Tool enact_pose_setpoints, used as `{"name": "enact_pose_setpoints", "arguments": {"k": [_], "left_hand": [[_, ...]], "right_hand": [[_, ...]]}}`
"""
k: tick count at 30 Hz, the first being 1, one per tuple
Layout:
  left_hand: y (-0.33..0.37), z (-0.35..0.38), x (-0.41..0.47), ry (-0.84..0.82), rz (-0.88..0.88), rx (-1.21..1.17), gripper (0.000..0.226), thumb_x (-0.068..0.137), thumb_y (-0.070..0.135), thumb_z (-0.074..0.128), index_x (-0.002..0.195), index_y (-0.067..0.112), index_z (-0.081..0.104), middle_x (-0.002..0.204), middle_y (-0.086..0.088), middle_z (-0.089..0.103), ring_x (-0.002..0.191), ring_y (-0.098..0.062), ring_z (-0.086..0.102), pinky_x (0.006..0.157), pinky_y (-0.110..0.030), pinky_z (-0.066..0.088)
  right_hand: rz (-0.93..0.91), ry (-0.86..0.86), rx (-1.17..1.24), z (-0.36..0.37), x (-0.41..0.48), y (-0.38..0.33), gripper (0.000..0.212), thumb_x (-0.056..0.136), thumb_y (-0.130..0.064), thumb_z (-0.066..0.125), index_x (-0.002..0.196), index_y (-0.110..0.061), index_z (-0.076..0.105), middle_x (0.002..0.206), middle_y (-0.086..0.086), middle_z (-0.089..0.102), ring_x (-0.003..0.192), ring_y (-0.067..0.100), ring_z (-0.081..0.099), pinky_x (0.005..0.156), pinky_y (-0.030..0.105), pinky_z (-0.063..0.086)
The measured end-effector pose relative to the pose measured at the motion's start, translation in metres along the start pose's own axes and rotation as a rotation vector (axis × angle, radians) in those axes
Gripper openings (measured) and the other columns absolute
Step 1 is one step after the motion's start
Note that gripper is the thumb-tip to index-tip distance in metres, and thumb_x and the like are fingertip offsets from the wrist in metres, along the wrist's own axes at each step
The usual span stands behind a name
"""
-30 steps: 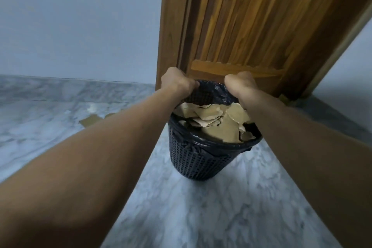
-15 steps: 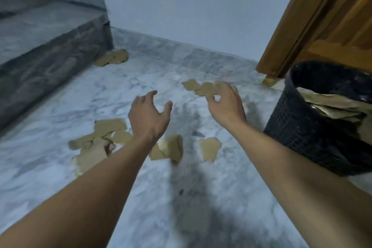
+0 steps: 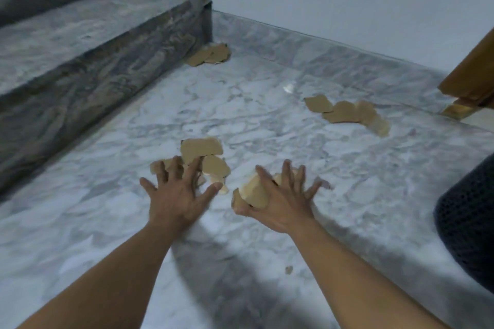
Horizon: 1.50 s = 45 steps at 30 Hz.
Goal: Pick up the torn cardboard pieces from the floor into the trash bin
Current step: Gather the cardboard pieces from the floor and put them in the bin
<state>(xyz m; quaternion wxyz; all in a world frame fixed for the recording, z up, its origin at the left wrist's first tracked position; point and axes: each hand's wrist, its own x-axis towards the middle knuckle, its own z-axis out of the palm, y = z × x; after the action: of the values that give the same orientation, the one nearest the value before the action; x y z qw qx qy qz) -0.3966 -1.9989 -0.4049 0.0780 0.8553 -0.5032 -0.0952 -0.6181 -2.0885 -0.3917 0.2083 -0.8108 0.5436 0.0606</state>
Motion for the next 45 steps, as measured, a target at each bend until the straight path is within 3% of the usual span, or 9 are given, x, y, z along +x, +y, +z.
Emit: {"name": "enact_pose_setpoints", "arguments": {"k": [3,8,12,17,22,28,34,41,45], "left_hand": [[0.005,0.001,0.016,0.066,0.083,-0.014,0.083,0.078,0.091,0.030,0.142,0.039,0.035,0.156,-0.008,0.028,0.152,-0.036,0.013,0.114,-0.070,0.014],[0.016,0.005,0.049,-0.009,0.102,-0.006,0.104,0.074,0.088,0.038,0.157,0.030,0.014,0.170,0.000,0.009,0.155,-0.034,0.005,0.117,-0.070,0.006],[0.048,0.011,0.075,0.132,0.218,-0.034,0.098,0.076,0.088,0.035,0.154,0.030,0.030,0.152,-0.009,0.038,0.144,-0.034,0.024,0.121,-0.060,0.011],[0.066,0.022,0.101,0.058,0.249,-0.076,0.115,0.071,0.095,0.033,0.158,0.020,0.018,0.170,-0.003,0.011,0.157,-0.026,0.005,0.123,-0.061,0.002],[0.077,0.021,0.116,0.164,0.244,0.012,0.105,0.068,0.096,0.038,0.152,0.033,0.031,0.148,-0.003,0.043,0.133,-0.035,0.036,0.102,-0.054,0.031],[0.081,0.022,0.118,0.138,0.204,0.035,0.101,0.066,0.095,0.042,0.141,0.028,0.040,0.160,-0.003,0.032,0.137,-0.033,0.034,0.101,-0.053,0.030],[0.085,0.017,0.117,0.125,0.141,0.009,0.090,0.075,0.085,0.044,0.144,0.028,0.040,0.132,-0.004,0.054,0.118,-0.032,0.049,0.093,-0.049,0.039],[0.086,0.007,0.102,0.187,0.201,-0.139,0.033,0.086,0.064,0.055,0.090,0.031,0.059,0.090,0.009,0.065,0.087,-0.021,0.063,0.064,-0.031,0.037],[0.068,0.004,0.089,0.235,0.230,-0.227,0.035,0.080,0.069,0.055,0.084,0.034,0.060,0.081,0.012,0.058,0.078,-0.014,0.057,0.064,-0.030,0.039]], "right_hand": [[-0.079,0.088,0.013,0.008,0.022,-0.009,0.102,0.065,-0.099,0.039,0.150,-0.045,0.022,0.168,0.009,-0.001,0.152,0.044,-0.014,0.111,0.073,-0.015],[-0.015,0.435,-0.004,0.011,0.048,0.001,0.085,0.072,-0.082,0.044,0.128,-0.019,0.052,0.141,0.006,0.045,0.140,0.039,0.033,0.114,0.071,0.014],[0.089,0.440,0.015,-0.006,0.075,0.029,0.093,0.069,-0.080,0.043,0.138,-0.017,0.046,0.151,0.009,0.040,0.145,0.037,0.028,0.118,0.065,0.013],[0.083,0.618,-0.004,-0.022,0.098,0.070,0.088,0.069,-0.077,0.052,0.134,-0.019,0.053,0.125,0.007,0.058,0.118,0.033,0.051,0.099,0.049,0.038],[0.078,0.539,-0.070,-0.038,0.129,0.080,0.094,0.066,-0.091,0.044,0.133,-0.025,0.054,0.120,0.006,0.053,0.112,0.030,0.047,0.097,0.045,0.035],[0.039,0.517,-0.070,-0.038,0.135,0.057,0.074,0.070,-0.073,0.048,0.116,-0.015,0.054,0.111,0.010,0.055,0.099,0.033,0.054,0.084,0.044,0.043],[0.059,0.476,-0.031,-0.032,0.122,0.042,0.067,0.072,-0.069,0.042,0.117,-0.021,0.058,0.112,0.011,0.058,0.101,0.035,0.054,0.087,0.045,0.043],[0.107,0.438,0.052,-0.037,0.111,0.031,0.069,0.090,-0.073,0.045,0.121,-0.014,0.058,0.119,0.012,0.058,0.110,0.034,0.054,0.093,0.046,0.041],[0.041,0.418,0.176,-0.039,0.118,0.007,0.073,0.088,-0.075,0.047,0.123,-0.011,0.055,0.127,0.011,0.052,0.117,0.033,0.050,0.097,0.046,0.042]]}}
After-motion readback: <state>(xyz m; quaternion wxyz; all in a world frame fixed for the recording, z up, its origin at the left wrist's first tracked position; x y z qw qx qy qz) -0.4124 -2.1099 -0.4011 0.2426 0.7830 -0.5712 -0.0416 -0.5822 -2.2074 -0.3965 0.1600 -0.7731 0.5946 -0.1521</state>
